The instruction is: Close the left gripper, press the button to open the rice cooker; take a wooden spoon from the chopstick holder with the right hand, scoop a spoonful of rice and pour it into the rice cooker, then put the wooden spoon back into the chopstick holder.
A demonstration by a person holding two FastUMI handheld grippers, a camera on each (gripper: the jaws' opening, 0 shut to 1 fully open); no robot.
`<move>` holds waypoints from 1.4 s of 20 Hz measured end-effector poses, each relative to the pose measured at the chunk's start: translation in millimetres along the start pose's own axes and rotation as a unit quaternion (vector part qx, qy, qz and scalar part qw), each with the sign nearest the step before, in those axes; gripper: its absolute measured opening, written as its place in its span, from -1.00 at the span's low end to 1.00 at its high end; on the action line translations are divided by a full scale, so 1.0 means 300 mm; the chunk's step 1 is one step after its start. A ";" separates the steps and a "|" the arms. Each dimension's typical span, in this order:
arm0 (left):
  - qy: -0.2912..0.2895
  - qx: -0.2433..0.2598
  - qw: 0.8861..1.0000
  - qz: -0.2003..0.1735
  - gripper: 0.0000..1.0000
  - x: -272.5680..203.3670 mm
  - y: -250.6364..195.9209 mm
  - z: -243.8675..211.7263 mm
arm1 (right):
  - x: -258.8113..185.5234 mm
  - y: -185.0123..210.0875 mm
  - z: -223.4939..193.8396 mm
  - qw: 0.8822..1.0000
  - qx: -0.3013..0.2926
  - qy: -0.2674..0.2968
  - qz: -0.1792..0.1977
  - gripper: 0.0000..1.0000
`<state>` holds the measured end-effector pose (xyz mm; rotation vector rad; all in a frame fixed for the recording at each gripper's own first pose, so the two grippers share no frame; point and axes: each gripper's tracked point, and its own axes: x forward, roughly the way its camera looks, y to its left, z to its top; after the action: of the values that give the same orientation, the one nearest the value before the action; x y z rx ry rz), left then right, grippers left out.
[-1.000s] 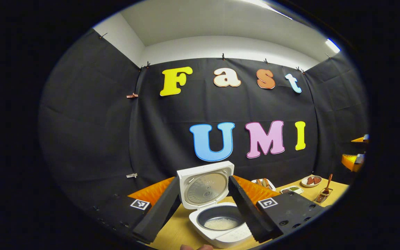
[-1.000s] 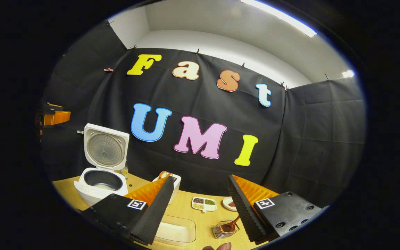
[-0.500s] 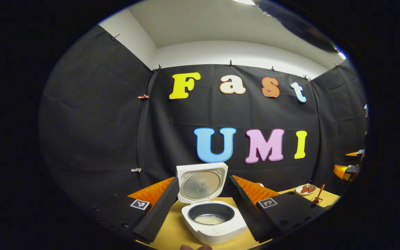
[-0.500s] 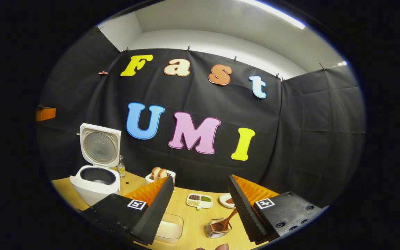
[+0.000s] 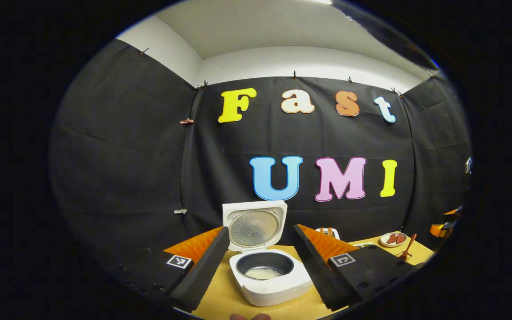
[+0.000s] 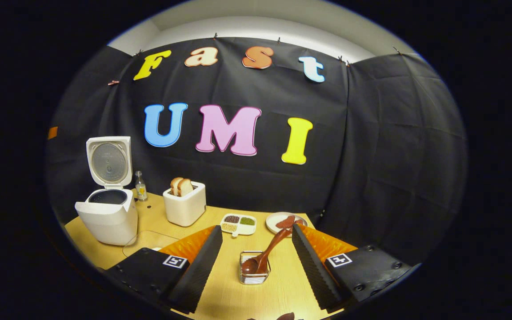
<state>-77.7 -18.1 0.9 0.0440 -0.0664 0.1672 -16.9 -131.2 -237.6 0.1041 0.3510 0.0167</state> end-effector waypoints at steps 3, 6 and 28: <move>0.003 0.012 1.000 0.011 0.94 -0.021 -0.043 0.002 | 0.093 -0.070 -0.115 0.999 0.037 0.036 0.009 0.96; 0.008 0.016 1.000 0.026 0.94 -0.037 -0.083 -0.005 | 0.228 -0.082 -0.228 0.992 0.083 0.080 0.049 0.94; 0.036 0.041 0.993 0.101 0.94 -0.179 0.007 -0.030 | 0.453 -0.069 -0.261 0.981 0.149 0.100 0.078 -0.82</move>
<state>-130.3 -24.4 -11.9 0.1140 0.0088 0.3743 83.7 -139.5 -359.5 0.4290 0.5444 0.1299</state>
